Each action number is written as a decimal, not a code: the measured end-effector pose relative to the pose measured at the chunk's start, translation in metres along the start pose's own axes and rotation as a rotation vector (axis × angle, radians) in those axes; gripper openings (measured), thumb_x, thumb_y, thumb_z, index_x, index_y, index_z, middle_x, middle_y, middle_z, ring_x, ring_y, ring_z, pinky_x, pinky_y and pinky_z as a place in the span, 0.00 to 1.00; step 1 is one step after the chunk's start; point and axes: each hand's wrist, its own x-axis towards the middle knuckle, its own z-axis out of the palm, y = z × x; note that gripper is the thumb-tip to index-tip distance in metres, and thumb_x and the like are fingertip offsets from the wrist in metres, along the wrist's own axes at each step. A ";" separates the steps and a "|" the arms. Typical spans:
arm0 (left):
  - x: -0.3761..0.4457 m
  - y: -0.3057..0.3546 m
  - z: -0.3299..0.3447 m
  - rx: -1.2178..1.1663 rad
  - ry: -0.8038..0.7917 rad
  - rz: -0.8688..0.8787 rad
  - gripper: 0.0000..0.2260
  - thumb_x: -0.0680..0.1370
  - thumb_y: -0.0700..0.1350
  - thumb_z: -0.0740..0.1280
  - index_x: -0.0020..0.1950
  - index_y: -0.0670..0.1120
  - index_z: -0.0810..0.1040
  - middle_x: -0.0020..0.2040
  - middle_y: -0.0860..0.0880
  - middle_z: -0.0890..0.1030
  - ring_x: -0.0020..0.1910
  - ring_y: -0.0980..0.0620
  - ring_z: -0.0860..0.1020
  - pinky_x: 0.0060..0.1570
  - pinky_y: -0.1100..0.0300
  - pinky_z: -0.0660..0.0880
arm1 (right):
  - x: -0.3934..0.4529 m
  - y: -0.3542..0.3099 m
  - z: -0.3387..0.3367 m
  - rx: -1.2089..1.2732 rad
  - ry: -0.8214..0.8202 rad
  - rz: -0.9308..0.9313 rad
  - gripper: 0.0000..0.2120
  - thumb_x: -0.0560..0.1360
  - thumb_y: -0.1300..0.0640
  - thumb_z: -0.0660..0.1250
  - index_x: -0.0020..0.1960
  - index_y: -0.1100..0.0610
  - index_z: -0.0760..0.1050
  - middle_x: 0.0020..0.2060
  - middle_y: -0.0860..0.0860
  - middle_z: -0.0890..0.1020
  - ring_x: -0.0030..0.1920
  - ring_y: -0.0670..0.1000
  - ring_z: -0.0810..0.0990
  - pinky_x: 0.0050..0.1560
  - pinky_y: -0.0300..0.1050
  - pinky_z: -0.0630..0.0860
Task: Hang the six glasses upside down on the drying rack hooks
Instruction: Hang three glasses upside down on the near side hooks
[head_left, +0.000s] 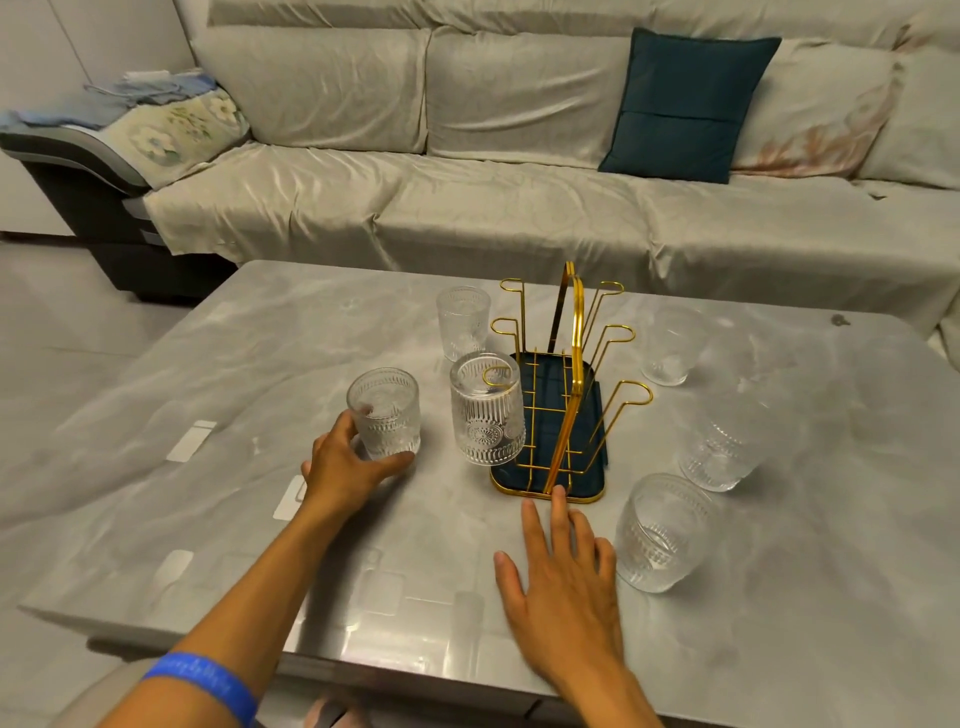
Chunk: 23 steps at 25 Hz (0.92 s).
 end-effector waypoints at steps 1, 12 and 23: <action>-0.001 0.000 0.000 -0.037 0.001 0.001 0.31 0.58 0.56 0.81 0.58 0.57 0.73 0.57 0.51 0.82 0.58 0.45 0.78 0.61 0.42 0.69 | -0.001 0.001 0.000 0.007 -0.009 -0.004 0.36 0.73 0.30 0.32 0.76 0.46 0.35 0.74 0.51 0.30 0.73 0.54 0.32 0.69 0.54 0.33; 0.000 0.030 -0.037 -0.378 0.050 0.093 0.29 0.59 0.50 0.83 0.56 0.52 0.78 0.51 0.45 0.82 0.46 0.45 0.82 0.39 0.57 0.77 | -0.005 0.001 -0.002 -0.011 -0.049 -0.052 0.39 0.68 0.26 0.29 0.73 0.46 0.29 0.71 0.52 0.25 0.69 0.53 0.23 0.69 0.56 0.30; 0.053 0.173 -0.052 -0.187 -0.051 0.473 0.29 0.62 0.53 0.82 0.60 0.55 0.78 0.52 0.56 0.80 0.43 0.65 0.79 0.37 0.72 0.75 | -0.001 -0.003 -0.007 0.023 0.028 -0.034 0.39 0.72 0.28 0.39 0.76 0.49 0.52 0.76 0.56 0.46 0.75 0.59 0.44 0.69 0.57 0.42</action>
